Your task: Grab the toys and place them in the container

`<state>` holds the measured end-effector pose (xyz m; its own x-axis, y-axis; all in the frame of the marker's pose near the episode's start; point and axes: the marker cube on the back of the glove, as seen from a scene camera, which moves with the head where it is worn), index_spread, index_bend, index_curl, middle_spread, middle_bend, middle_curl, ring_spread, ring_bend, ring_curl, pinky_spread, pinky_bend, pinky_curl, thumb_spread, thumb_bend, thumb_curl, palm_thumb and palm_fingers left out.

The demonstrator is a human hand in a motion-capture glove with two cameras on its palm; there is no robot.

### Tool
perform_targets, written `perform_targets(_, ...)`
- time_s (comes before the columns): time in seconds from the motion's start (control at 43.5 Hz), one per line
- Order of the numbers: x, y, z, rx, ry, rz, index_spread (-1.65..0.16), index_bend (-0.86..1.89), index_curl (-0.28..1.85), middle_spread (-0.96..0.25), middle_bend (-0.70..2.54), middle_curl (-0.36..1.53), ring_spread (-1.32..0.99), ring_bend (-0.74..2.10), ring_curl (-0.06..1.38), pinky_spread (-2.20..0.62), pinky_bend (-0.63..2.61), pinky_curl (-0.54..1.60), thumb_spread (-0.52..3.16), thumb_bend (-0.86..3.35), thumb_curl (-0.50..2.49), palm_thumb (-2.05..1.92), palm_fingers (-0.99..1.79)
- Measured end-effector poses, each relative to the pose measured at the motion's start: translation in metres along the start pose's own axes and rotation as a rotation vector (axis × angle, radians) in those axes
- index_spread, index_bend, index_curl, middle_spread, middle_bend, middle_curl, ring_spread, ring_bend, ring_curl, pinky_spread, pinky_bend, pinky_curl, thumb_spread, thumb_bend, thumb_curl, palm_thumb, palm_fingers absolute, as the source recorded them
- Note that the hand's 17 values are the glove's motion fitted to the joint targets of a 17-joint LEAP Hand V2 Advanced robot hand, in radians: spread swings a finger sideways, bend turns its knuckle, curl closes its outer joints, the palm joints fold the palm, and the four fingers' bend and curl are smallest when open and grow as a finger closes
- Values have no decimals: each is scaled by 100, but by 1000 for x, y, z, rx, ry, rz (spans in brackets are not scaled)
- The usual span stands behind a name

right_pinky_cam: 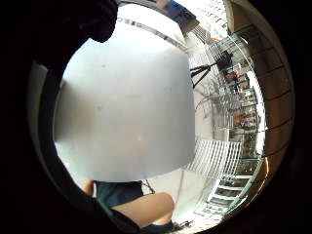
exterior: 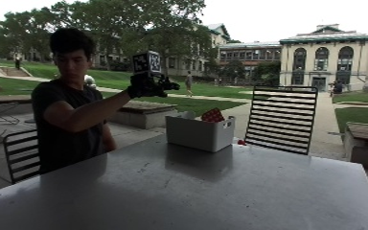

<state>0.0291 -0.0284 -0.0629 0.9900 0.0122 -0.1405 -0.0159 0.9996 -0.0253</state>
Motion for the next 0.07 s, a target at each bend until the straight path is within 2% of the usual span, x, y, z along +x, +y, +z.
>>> perform_targets(0.069, 20, 3, 9, 0, -7, 17, -32, 16, 33, 0, 19, 39, 1, 31, 26, -2, 92, 24, 110, -6, 21, -7, -9)
